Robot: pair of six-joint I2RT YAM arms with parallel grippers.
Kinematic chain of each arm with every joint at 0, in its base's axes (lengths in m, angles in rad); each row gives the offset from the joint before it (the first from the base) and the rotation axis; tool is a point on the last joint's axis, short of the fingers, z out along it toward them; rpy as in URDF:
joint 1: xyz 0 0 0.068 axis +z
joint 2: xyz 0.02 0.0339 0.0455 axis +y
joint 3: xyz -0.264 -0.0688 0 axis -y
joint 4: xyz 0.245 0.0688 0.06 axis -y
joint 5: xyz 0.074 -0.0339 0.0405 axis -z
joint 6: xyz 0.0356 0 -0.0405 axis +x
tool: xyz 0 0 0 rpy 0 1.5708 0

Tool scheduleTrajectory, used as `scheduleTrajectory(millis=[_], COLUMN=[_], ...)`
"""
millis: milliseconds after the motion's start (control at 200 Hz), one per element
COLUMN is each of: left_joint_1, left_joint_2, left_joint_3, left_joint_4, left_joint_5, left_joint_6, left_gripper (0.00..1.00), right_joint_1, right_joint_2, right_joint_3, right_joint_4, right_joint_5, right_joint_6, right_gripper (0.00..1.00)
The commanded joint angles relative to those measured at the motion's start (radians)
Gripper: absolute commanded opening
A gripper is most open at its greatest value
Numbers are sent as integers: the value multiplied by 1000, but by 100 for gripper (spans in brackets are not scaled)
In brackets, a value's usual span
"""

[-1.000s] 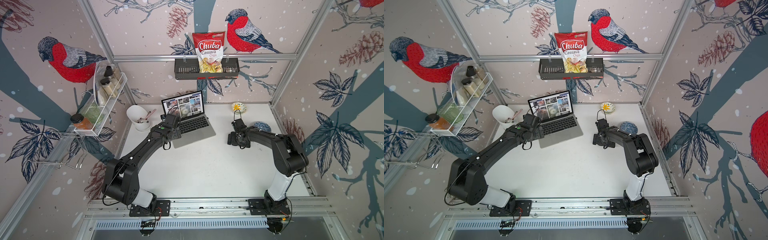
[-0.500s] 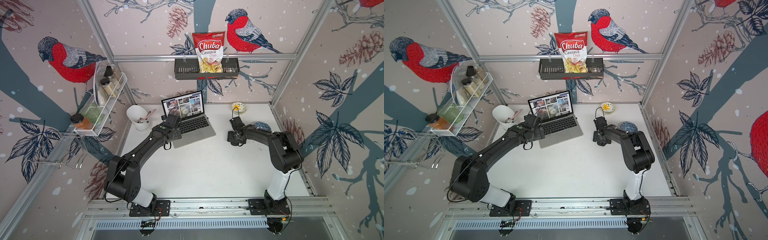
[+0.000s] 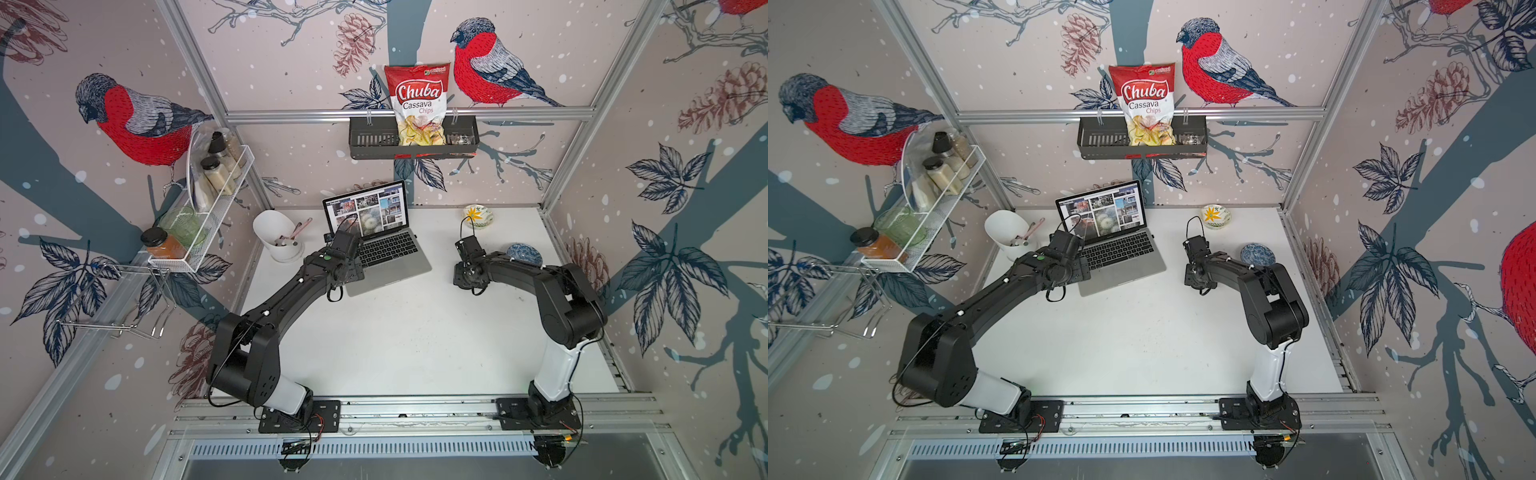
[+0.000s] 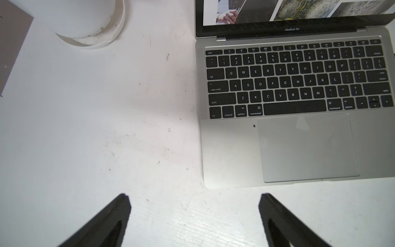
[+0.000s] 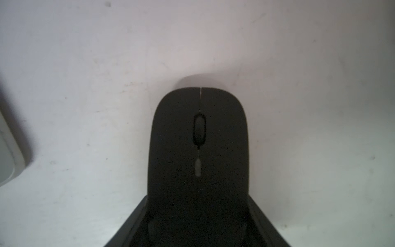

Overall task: Remove the wireless mouse receiver from the laptop
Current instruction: Pick up the mouse from the center of the board.

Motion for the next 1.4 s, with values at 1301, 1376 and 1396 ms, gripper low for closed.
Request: scheduleTrajectory(millis=[1301,1376,1396], left_joint_1=[-117,-126,-128], left_joint_2=[-177,-171,-167], left_joint_3=[-477,-477,-478], left_joint_4=[1140,1147,1152], left_joint_5=[778,782,784], left_joint_6=[-328,-335,-337], left_gripper=[97,97,97], right_joint_1=[455,461,462], right_joint_2=[-308,-302,-300], right_joint_3=[132,140,142], right_joint_4=[-83,-81,-82], right_joint_5=[-218,-212,-212], right_joint_6=[-328,-331,-330], right_gripper=[19,19,19])
